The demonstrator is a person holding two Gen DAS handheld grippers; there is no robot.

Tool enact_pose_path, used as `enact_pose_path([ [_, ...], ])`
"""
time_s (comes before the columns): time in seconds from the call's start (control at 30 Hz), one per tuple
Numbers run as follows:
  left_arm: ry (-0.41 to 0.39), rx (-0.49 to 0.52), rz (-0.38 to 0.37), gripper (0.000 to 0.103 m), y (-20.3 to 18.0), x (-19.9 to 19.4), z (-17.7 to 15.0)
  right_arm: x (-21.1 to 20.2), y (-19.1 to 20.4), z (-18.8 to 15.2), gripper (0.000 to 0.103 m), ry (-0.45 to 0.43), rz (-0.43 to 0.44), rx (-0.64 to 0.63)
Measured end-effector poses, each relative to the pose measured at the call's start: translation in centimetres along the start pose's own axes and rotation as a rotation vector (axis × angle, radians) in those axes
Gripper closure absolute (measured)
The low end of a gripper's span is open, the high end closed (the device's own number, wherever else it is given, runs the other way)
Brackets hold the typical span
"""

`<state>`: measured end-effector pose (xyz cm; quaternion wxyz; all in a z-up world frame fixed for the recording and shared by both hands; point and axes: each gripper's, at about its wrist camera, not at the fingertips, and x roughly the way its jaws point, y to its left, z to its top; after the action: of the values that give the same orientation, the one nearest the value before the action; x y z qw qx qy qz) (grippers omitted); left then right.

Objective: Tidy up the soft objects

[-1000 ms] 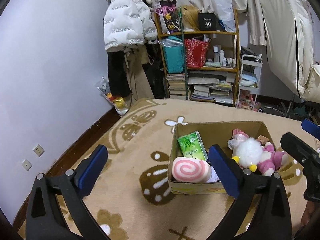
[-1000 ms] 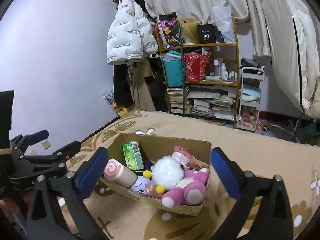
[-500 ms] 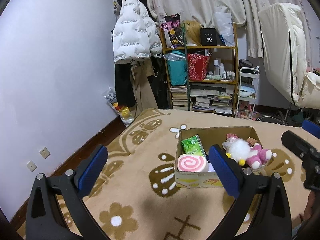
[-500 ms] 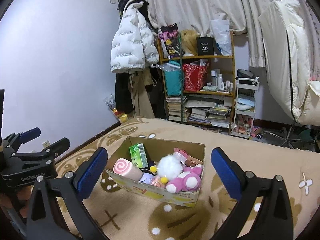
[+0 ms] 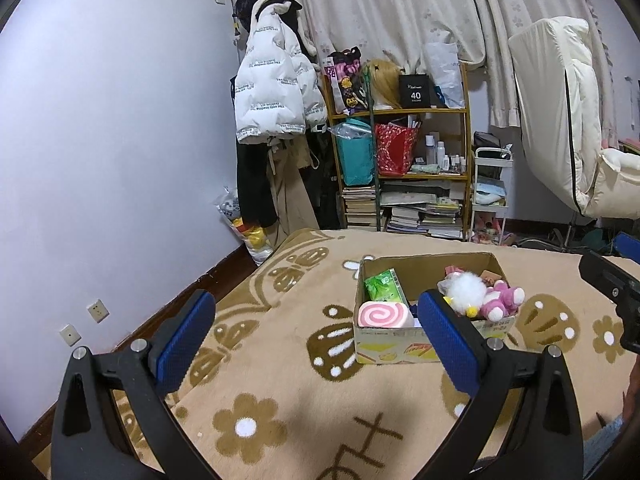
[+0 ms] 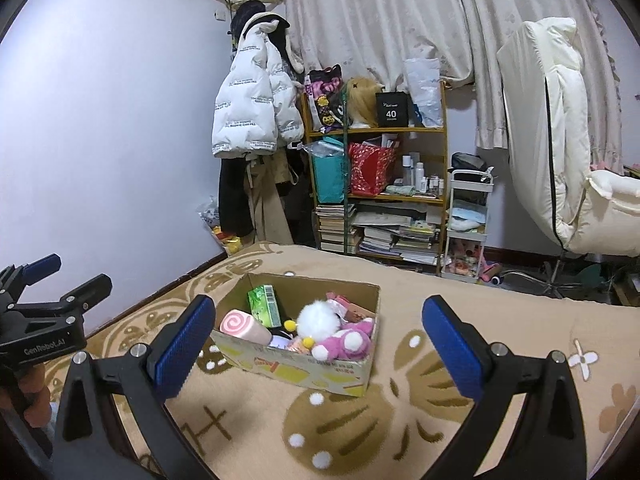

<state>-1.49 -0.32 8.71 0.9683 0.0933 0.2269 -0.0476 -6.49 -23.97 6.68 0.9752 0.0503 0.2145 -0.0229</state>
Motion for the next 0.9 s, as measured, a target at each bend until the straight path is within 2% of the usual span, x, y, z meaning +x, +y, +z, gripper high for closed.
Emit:
enact_pose_path([
  [0.5, -0.026, 0.0, -0.001, 0.003, 0.0, -0.5, -1.5, -0.7, -1.2, -1.9, 0.0, 0.003, -0.038, -0.004],
  [0.9, -0.007, 0.01, -0.01, 0.003, -0.4, 2.1, -2.1, 1.2, -1.7, -3.1, 0.0, 0.052, -0.067, -0.017],
])
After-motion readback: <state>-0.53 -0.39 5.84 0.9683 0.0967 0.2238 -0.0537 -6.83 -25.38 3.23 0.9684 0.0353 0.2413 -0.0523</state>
